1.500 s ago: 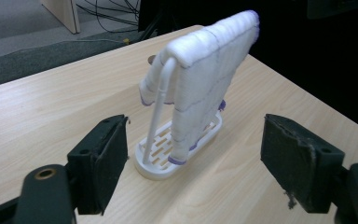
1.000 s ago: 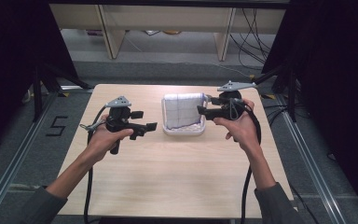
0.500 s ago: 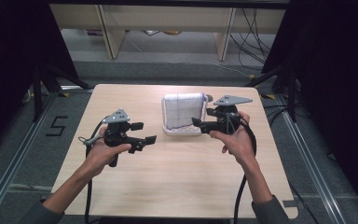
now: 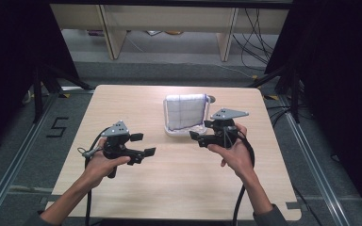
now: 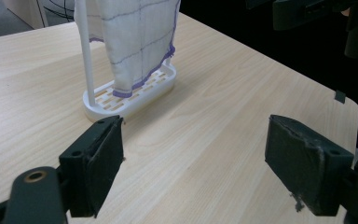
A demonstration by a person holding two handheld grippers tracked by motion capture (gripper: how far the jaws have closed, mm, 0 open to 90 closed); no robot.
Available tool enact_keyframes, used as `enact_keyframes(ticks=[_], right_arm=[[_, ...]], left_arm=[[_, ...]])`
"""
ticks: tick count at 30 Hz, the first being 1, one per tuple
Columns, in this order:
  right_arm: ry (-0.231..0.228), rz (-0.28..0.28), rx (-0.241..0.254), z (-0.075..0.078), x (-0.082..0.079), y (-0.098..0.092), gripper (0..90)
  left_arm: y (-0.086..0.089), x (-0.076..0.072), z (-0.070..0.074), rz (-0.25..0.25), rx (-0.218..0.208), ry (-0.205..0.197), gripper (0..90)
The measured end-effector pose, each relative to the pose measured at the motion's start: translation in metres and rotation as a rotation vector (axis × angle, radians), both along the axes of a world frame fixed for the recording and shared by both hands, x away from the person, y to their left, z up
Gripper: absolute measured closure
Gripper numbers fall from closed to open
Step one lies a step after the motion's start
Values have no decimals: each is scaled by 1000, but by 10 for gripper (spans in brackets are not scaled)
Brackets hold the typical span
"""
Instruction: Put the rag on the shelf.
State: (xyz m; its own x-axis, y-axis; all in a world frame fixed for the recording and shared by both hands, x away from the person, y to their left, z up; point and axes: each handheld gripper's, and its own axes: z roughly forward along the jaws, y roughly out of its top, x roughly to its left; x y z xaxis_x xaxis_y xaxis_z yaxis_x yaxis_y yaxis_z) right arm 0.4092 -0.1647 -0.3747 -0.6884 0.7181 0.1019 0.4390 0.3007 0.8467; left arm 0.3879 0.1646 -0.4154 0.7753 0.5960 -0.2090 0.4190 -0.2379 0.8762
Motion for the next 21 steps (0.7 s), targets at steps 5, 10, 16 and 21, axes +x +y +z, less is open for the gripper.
enact_keyframes(ticks=[5,10,16,21], right_arm=[[17,13,-31,-11,-6,3,303],[50,31,-5,-22,-12,6,297],[51,48,-24,-40,-18,10,295],[47,55,-26,-51,-27,12,292]], left_arm=[[0,-6,-11,-9,18,16,189],[3,-15,-23,-20,27,43,192],[8,-24,-34,-5,52,34,192],[9,-30,-44,-8,68,29,191]])
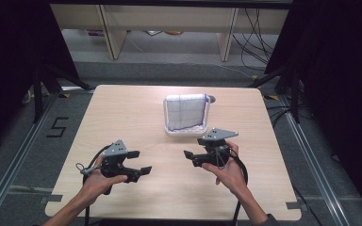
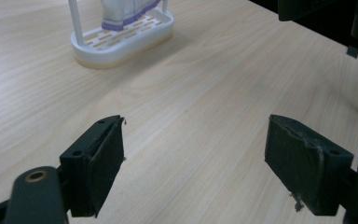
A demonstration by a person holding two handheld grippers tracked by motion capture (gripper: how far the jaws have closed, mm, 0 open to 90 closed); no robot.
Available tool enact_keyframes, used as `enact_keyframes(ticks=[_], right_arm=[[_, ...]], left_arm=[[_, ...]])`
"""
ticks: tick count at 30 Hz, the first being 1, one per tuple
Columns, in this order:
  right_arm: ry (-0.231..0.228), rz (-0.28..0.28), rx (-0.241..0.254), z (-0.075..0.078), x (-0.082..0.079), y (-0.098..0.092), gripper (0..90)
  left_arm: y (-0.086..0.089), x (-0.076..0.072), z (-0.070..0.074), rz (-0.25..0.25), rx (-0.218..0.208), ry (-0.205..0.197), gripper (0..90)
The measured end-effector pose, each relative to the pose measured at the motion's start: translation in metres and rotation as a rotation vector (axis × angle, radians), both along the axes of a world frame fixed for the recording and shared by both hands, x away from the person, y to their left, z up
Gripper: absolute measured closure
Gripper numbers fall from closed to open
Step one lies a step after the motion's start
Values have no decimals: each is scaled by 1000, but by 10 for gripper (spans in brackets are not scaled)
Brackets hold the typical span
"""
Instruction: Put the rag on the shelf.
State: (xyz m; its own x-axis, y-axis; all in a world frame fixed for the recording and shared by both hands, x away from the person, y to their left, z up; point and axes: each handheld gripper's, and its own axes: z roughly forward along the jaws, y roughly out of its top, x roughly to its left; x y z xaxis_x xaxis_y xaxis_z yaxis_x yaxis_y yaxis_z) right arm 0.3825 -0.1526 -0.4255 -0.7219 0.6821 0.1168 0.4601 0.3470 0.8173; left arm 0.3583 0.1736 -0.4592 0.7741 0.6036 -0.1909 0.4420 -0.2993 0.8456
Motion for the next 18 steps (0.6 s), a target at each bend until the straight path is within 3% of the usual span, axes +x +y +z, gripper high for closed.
enact_keyframes(ticks=[1,5,6,10,18], right_arm=[[2,-2,-2,-2,-2,0,290],[-1,2,-15,-11,-8,-2,291],[22,-3,-30,-21,-14,-5,291],[61,-14,-36,-32,-23,-7,290],[72,-11,-44,-42,-32,-11,275]], left_arm=[[1,-2,-3,-6,18,4,190],[1,-10,-13,-3,22,14,190],[2,-14,-16,-9,24,21,189],[6,-20,-21,-2,35,10,188],[9,-32,-31,-12,29,28,187]])
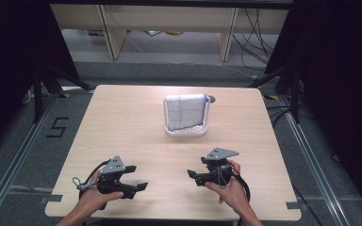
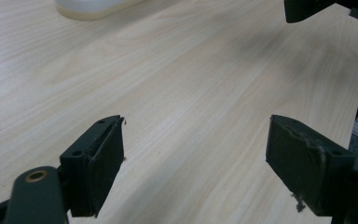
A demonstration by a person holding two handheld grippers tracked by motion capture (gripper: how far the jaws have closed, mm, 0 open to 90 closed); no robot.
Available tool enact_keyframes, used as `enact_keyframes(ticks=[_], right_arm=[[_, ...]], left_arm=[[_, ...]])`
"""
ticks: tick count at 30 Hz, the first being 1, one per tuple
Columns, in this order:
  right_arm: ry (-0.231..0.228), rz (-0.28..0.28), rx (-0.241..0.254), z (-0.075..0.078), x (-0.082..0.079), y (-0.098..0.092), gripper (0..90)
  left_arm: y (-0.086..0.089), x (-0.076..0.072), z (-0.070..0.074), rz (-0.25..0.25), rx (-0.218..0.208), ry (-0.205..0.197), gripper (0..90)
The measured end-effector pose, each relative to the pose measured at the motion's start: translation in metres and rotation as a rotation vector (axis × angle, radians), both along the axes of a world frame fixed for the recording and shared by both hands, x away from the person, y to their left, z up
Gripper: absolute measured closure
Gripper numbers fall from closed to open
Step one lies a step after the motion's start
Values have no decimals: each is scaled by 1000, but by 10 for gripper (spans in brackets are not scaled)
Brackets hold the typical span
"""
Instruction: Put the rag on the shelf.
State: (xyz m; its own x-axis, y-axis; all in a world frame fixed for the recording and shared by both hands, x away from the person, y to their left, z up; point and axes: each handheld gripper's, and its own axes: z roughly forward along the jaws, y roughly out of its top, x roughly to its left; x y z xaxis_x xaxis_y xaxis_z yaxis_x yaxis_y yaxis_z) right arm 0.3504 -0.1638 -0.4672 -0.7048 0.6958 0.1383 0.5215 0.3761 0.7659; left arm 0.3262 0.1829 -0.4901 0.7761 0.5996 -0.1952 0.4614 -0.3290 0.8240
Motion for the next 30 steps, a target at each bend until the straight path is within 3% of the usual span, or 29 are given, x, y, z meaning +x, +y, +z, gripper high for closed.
enact_keyframes(ticks=[6,20,21,24,25,26,30], right_arm=[[18,9,-21,-7,-14,-3,259],[39,46,-48,-23,-42,-12,226],[54,42,-46,-24,-44,-12,224],[49,37,-60,-25,-49,-14,219],[41,43,-60,-26,-49,-14,218],[43,45,-60,-26,-49,-15,218],[39,54,-60,-26,-49,-16,214]], left_arm=[[0,-9,-6,-12,34,-8,186],[1,-25,-11,-33,22,0,180],[2,-25,-12,-39,41,-2,180],[1,-25,-15,-28,44,16,181],[2,-24,-15,-35,73,2,181],[2,-23,-17,-27,72,-12,181],[4,-22,-16,-15,75,-5,181]])
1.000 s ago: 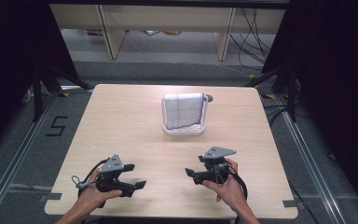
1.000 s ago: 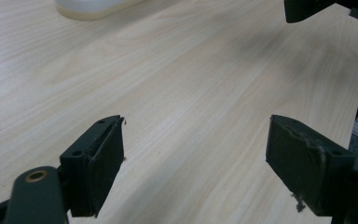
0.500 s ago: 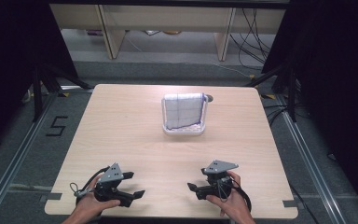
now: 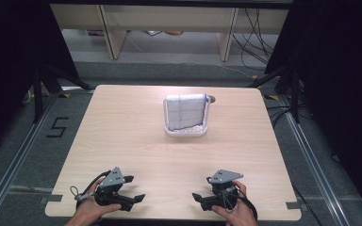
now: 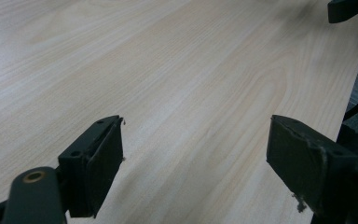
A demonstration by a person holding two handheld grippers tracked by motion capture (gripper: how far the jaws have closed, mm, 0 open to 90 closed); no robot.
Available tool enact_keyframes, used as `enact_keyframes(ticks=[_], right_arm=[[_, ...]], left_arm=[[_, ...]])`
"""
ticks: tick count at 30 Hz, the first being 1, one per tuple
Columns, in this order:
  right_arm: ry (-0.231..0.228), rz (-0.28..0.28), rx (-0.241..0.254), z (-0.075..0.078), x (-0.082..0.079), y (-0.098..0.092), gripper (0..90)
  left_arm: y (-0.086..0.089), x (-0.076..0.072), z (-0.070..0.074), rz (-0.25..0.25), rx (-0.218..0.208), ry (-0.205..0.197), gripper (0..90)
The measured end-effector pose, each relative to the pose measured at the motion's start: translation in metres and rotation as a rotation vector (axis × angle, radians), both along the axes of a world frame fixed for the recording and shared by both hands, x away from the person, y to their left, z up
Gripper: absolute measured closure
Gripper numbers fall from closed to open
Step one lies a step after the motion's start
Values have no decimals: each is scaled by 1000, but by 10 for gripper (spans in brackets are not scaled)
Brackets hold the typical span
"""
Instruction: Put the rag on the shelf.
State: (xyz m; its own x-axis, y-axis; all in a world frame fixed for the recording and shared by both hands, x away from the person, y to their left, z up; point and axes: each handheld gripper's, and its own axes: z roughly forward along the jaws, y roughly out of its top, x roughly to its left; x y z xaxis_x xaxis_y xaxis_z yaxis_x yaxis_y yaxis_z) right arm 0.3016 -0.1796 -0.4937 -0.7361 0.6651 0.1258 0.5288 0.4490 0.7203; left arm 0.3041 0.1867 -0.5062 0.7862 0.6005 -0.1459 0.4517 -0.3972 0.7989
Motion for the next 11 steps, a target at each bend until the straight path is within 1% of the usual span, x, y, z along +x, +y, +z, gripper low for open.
enact_keyframes(ticks=[2,3,4,6,7,11], right_arm=[[0,-14,-15,-1,-1,-1,214],[3,-18,-18,-1,-1,0,214],[-1,-15,-21,-1,-1,0,214],[-6,-12,-21,-1,-1,0,214],[-11,-21,-27,-1,-1,-1,214],[-14,-5,-40,-1,0,0,212]], left_arm=[[-2,0,-1,-3,-15,5,180],[-2,0,-1,-10,-9,11,180],[-2,0,-2,-8,-14,2,179],[-2,0,-2,-9,-13,6,179],[-2,0,-1,-6,-14,18,179],[1,3,-2,1,-7,12,179]])
